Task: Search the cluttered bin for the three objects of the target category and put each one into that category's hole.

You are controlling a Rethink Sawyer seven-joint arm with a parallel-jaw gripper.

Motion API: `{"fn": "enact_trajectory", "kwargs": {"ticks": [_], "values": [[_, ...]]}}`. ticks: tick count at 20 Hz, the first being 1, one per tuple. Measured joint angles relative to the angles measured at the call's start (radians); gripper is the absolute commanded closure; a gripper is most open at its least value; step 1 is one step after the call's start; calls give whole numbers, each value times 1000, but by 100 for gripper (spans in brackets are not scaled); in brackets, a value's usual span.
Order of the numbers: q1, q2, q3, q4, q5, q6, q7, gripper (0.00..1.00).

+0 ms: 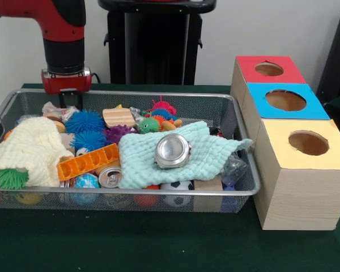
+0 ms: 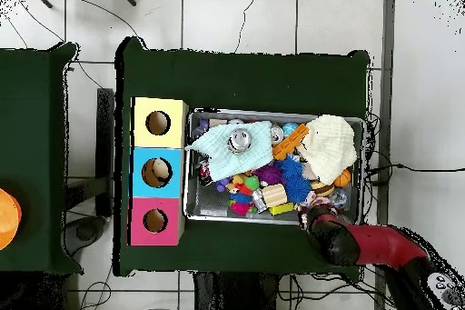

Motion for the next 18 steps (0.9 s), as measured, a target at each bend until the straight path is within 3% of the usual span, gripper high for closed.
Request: {"fn": "enact_trajectory", "kwargs": {"ticks": [18], "values": [[-72,25,53,-3,0,0,0,100]]}}
